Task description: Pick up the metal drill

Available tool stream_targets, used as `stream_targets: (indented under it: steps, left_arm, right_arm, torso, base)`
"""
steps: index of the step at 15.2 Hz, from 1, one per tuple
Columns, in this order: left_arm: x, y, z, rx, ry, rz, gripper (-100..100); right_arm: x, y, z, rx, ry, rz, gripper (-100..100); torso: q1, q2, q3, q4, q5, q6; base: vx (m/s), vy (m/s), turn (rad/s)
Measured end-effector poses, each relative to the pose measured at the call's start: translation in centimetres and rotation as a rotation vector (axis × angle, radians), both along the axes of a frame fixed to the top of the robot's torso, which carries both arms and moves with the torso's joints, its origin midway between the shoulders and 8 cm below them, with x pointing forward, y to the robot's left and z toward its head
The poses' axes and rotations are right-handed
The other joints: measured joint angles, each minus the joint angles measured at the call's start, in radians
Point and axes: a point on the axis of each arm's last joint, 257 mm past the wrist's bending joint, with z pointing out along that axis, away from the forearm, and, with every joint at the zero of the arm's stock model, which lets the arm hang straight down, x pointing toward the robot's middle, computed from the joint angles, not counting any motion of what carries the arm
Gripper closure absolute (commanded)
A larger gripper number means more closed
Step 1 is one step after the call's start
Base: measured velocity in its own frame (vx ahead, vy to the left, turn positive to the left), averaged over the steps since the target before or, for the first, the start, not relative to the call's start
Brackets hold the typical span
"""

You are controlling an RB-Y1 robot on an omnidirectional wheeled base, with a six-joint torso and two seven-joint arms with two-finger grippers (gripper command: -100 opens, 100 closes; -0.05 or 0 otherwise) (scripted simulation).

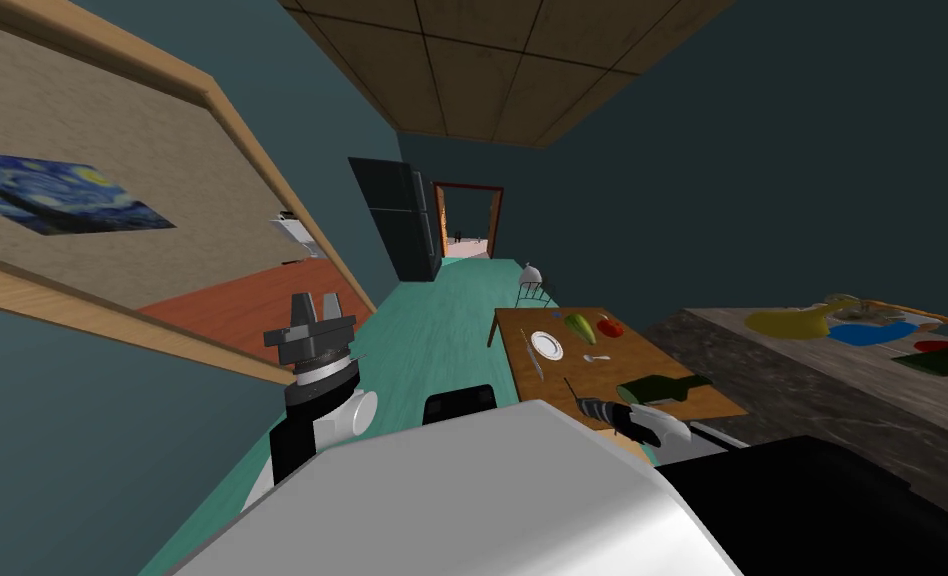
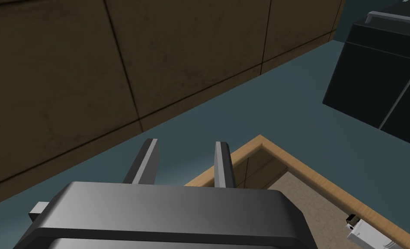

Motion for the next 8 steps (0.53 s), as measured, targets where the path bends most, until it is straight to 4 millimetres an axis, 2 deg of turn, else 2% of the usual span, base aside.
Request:
stream_targets:
  steps: [8]
  left_arm:
    - [0.0, 0.0, 0.0, 0.000, 0.000, 0.000, 0]
  right_arm:
    - [1.4, -0.7, 0.7, -0.008, 0.016, 0.012, 100]
  torso:
    - [0.000, 0.000, 0.000, 0.000, 0.000, 0.001]
  base:
    - [-0.020, 0.009, -0.025]
